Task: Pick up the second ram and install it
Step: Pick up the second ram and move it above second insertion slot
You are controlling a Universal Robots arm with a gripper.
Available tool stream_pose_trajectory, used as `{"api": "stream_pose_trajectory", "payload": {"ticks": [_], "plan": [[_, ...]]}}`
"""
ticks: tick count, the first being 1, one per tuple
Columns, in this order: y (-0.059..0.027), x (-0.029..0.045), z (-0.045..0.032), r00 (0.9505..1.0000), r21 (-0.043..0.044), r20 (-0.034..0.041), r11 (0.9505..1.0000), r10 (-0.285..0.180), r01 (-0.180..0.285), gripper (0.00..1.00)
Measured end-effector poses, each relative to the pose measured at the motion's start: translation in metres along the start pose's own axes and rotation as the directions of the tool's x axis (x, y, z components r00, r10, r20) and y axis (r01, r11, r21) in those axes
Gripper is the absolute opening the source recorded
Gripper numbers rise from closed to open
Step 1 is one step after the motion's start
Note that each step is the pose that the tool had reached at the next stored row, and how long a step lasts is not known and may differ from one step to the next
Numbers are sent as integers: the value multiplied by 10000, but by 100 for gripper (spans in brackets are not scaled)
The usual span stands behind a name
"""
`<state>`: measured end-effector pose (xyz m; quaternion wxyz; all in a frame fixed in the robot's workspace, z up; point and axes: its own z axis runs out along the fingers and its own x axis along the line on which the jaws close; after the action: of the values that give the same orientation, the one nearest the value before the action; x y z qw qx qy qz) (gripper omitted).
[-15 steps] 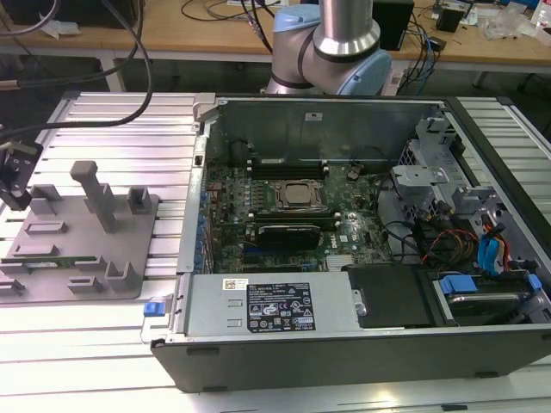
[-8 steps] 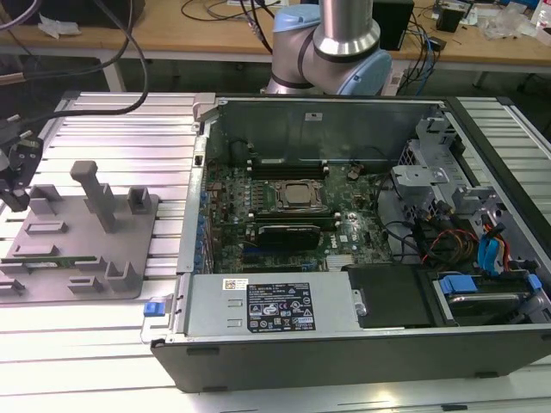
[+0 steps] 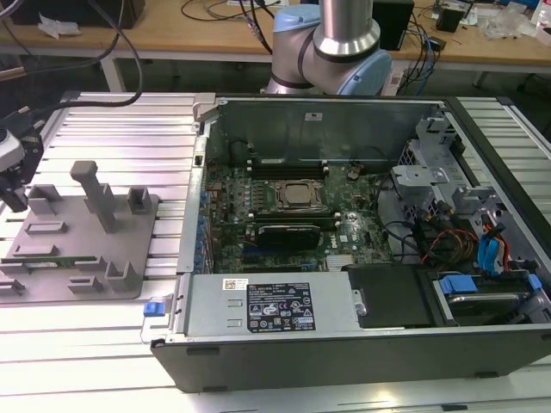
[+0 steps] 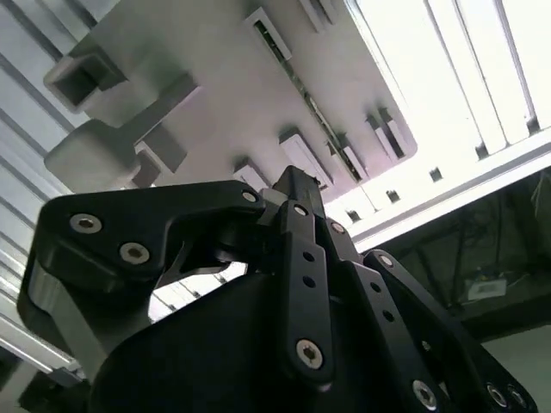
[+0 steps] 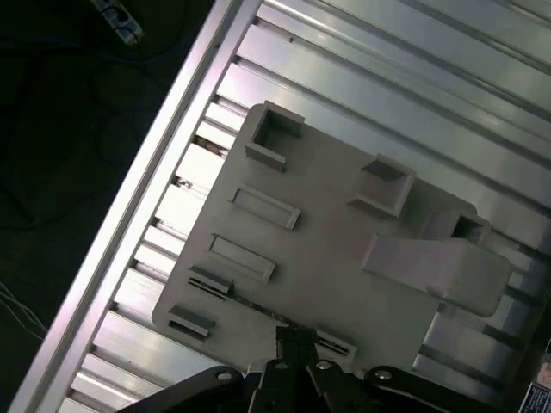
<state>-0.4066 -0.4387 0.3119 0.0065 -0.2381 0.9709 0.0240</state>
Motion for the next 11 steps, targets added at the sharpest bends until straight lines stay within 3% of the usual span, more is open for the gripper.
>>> {"api": "stream_pose_trajectory", "payload": {"ticks": [2,4,5,6,8,10,11], "plan": [[0,0,6,9975,-18,-30,9975,-708,707,8],[0,0,9,9936,-31,-48,9936,-1130,1130,8],[-1,0,12,9889,-40,-62,9889,-1486,1486,8],[-1,0,16,9792,-58,-83,9792,-2028,2027,8],[-1,0,18,9706,-71,-98,9706,-2405,2404,8],[-1,1,26,9564,-89,-116,9564,-2919,2918,8],[-2,1,33,9426,-105,-131,9427,-3337,3336,8]]}}
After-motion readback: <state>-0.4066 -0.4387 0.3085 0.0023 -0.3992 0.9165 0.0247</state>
